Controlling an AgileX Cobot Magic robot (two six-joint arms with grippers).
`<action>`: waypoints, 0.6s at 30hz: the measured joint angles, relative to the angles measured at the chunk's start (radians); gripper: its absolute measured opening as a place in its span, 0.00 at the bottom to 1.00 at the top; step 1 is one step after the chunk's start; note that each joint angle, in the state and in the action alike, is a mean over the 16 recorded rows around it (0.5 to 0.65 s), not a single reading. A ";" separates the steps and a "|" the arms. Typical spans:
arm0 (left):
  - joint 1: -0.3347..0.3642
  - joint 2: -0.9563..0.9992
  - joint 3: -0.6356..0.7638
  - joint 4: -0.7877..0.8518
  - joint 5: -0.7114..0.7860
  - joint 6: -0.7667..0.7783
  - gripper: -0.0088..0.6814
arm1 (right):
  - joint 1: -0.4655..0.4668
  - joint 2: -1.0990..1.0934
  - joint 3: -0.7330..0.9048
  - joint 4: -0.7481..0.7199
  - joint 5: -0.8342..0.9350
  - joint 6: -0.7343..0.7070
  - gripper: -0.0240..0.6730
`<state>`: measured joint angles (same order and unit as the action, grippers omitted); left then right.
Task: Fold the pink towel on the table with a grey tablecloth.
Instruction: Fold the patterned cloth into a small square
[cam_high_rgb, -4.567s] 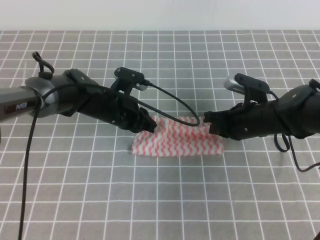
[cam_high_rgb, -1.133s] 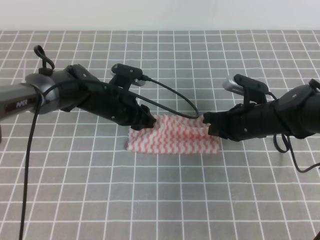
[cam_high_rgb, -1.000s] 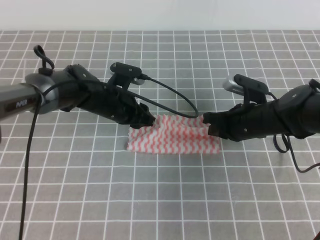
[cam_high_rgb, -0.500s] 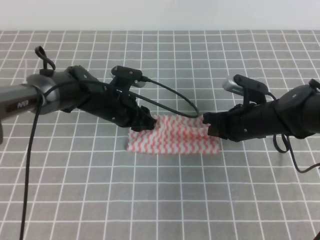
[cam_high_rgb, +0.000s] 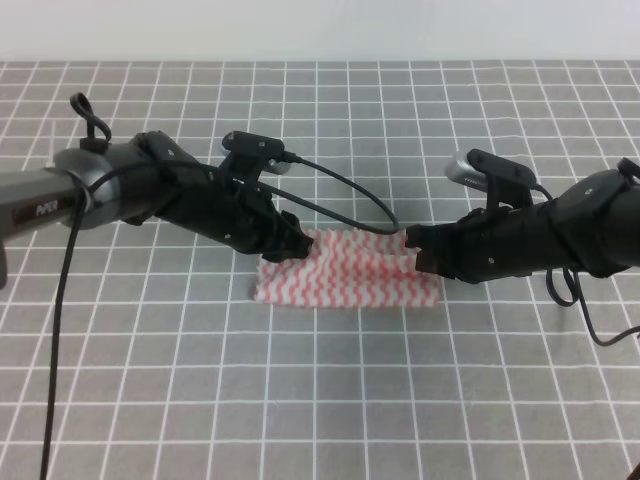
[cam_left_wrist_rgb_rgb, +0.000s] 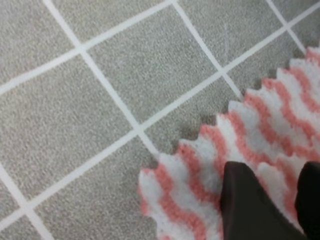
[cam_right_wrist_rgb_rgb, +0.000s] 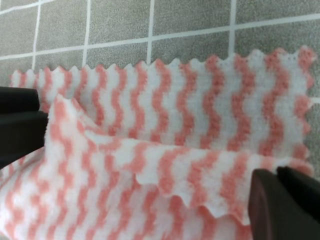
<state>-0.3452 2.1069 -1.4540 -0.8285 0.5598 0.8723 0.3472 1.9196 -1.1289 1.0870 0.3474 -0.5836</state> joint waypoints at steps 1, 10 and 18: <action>0.000 0.000 0.000 0.001 -0.001 0.000 0.33 | 0.000 0.000 0.000 0.000 0.000 0.000 0.01; 0.000 -0.003 0.000 0.016 -0.011 0.004 0.22 | 0.000 0.000 0.000 0.000 0.000 0.000 0.01; -0.001 -0.012 0.001 0.026 -0.014 0.020 0.10 | 0.000 0.000 0.000 0.000 0.001 0.000 0.01</action>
<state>-0.3457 2.0946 -1.4526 -0.8027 0.5460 0.8927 0.3472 1.9196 -1.1290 1.0868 0.3482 -0.5836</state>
